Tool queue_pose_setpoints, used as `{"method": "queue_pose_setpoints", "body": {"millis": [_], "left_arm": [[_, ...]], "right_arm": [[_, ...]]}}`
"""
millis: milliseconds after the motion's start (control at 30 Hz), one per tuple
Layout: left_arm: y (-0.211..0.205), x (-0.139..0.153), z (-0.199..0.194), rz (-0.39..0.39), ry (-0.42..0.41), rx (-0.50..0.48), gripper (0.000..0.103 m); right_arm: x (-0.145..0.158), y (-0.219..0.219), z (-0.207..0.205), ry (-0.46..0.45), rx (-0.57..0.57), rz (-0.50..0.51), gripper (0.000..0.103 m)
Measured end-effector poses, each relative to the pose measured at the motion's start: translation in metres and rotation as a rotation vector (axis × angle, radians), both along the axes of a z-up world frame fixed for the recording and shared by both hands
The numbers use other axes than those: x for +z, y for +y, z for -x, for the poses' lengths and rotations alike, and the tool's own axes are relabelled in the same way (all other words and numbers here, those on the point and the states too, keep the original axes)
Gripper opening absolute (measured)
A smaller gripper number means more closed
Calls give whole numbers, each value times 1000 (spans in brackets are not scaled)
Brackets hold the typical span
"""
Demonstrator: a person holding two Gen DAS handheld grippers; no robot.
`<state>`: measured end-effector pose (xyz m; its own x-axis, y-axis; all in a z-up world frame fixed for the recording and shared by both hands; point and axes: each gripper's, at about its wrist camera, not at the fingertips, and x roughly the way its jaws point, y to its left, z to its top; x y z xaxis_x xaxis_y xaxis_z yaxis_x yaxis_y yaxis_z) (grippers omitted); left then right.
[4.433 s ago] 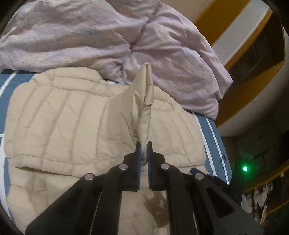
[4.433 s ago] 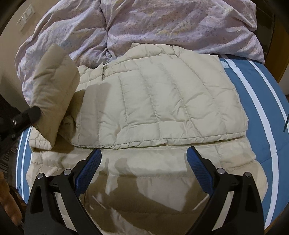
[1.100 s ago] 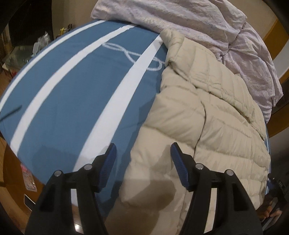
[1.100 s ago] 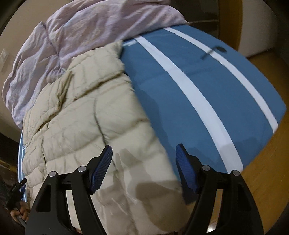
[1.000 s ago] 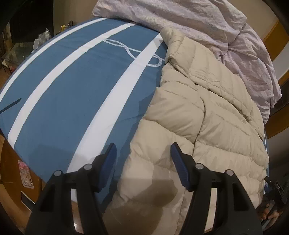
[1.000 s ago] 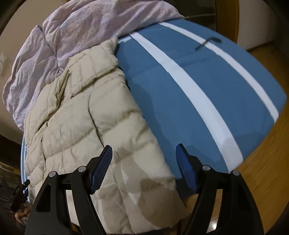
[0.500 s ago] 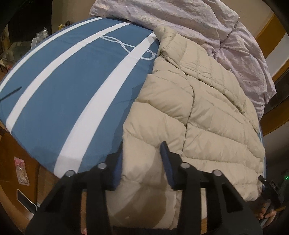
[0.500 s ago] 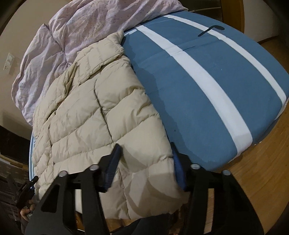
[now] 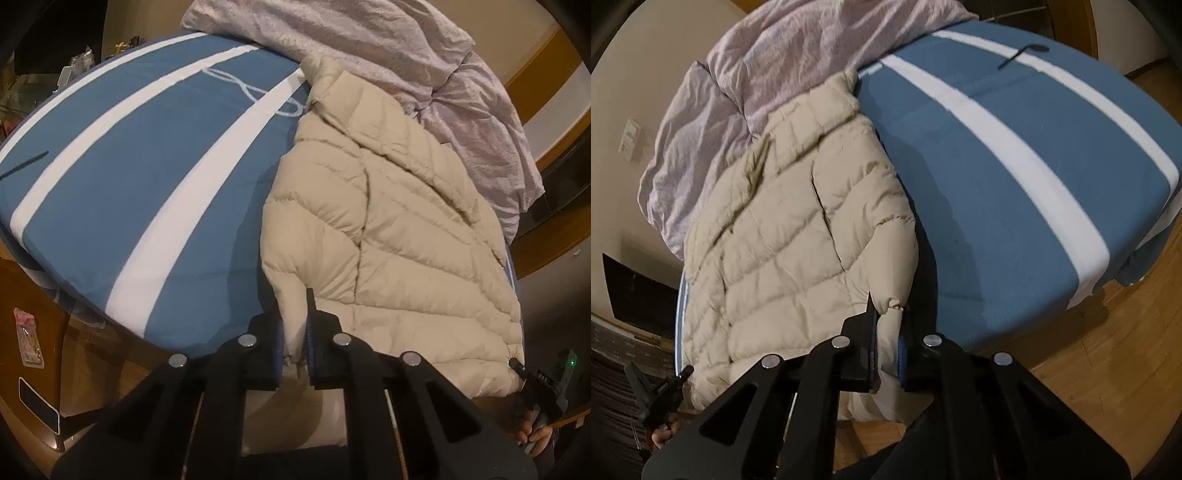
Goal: Fold large clothes
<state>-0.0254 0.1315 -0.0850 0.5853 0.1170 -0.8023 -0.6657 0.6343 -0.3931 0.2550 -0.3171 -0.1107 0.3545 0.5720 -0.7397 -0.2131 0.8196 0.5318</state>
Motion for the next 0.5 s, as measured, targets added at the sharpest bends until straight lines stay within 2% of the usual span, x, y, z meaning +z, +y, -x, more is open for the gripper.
{"method": "queue_pose_setpoints", "body": {"millis": [500], "left_arm": [[29,57,-17,-24,-118,40,7]], "right_arm": [[58,10,-39,-109,-47,-108,7]]}}
